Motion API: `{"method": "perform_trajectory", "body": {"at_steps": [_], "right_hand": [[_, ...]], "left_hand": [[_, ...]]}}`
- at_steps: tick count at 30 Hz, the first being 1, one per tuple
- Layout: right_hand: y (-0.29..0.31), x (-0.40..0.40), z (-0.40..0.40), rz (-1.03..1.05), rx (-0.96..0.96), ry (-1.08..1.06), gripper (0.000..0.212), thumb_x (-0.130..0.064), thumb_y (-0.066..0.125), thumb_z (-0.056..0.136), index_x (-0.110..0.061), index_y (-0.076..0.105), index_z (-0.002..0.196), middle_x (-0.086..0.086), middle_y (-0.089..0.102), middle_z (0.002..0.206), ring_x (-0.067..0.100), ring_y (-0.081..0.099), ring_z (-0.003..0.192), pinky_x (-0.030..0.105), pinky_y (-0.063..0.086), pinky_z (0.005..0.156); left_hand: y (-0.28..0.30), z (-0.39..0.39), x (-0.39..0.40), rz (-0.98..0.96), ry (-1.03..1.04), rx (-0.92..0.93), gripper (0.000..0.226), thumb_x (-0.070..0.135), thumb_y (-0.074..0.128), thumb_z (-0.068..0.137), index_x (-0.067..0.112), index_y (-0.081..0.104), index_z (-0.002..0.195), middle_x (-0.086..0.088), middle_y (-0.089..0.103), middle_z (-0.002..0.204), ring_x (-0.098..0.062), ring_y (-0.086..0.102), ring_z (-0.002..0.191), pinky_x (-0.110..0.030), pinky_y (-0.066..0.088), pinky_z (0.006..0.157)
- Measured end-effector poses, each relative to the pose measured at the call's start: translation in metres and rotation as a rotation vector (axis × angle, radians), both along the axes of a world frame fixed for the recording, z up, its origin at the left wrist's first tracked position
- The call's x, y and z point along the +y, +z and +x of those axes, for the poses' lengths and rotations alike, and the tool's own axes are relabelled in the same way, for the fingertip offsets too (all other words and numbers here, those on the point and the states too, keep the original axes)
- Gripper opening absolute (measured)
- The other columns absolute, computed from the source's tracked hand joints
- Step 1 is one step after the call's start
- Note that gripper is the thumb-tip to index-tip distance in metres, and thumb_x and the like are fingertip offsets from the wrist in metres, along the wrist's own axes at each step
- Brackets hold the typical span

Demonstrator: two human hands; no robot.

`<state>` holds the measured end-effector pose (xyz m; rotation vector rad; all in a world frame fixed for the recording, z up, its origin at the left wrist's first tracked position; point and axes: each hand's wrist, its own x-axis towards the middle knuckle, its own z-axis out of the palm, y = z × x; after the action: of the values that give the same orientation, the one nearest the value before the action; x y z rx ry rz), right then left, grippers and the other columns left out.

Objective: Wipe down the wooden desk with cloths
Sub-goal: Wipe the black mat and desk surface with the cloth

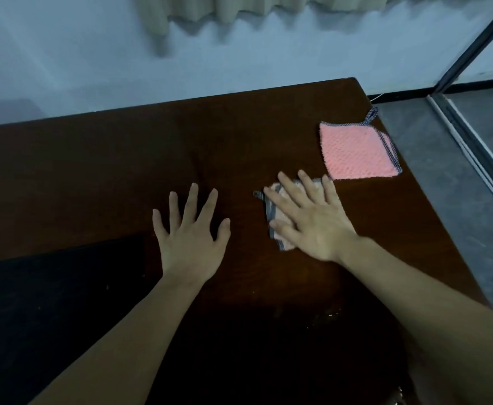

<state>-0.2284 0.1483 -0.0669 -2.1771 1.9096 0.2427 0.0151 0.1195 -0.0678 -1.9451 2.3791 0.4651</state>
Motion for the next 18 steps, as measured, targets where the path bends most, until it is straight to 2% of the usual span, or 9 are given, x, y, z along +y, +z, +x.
{"method": "perform_trajectory", "body": {"at_steps": [4,8,11,13,18], "right_hand": [[-0.001,-0.023,0.005,0.007,0.045,-0.063,0.066,-0.070,0.001,0.096,-0.049,-0.014,0.156,-0.008,-0.017,0.169,0.026,-0.021,0.154,0.057,-0.016,0.120],[0.004,0.014,0.017,0.007,0.014,-0.012,0.067,-0.070,-0.009,0.093,-0.047,-0.014,0.156,-0.005,-0.014,0.169,0.028,-0.017,0.155,0.060,-0.011,0.121],[0.002,0.058,0.026,-0.010,-0.018,0.060,0.065,-0.068,0.001,0.101,-0.042,0.003,0.161,-0.002,0.001,0.170,0.031,-0.003,0.156,0.063,-0.001,0.121],[-0.001,0.072,0.024,0.010,-0.022,0.086,0.064,-0.068,0.008,0.103,-0.042,0.004,0.161,-0.002,0.004,0.170,0.031,-0.002,0.156,0.062,-0.001,0.121],[0.002,0.029,0.010,0.000,-0.044,-0.006,0.064,-0.072,-0.003,0.095,-0.052,-0.012,0.155,-0.011,-0.020,0.166,0.024,-0.024,0.153,0.057,-0.017,0.120]], "left_hand": [[0.003,-0.002,-0.007,0.006,-0.003,0.035,0.064,0.060,0.023,0.102,0.043,0.002,0.160,0.006,-0.008,0.170,-0.027,-0.016,0.155,-0.056,-0.012,0.122],[0.009,-0.006,-0.024,-0.008,-0.061,0.046,0.061,0.057,0.026,0.105,0.043,0.002,0.160,0.007,-0.007,0.170,-0.026,-0.014,0.155,-0.056,-0.010,0.122],[0.007,-0.009,-0.033,-0.028,-0.066,0.072,0.060,0.055,0.026,0.105,0.042,0.006,0.160,0.006,-0.004,0.170,-0.026,-0.013,0.156,-0.057,-0.010,0.122],[0.006,-0.013,-0.037,-0.039,-0.070,0.071,0.059,0.054,0.026,0.105,0.042,0.008,0.160,0.006,-0.003,0.171,-0.026,-0.012,0.156,-0.056,-0.010,0.122],[0.004,-0.025,-0.044,0.009,-0.071,0.039,0.059,0.054,0.025,0.105,0.043,0.004,0.160,0.007,-0.005,0.170,-0.025,-0.014,0.156,-0.058,-0.008,0.123]]}}
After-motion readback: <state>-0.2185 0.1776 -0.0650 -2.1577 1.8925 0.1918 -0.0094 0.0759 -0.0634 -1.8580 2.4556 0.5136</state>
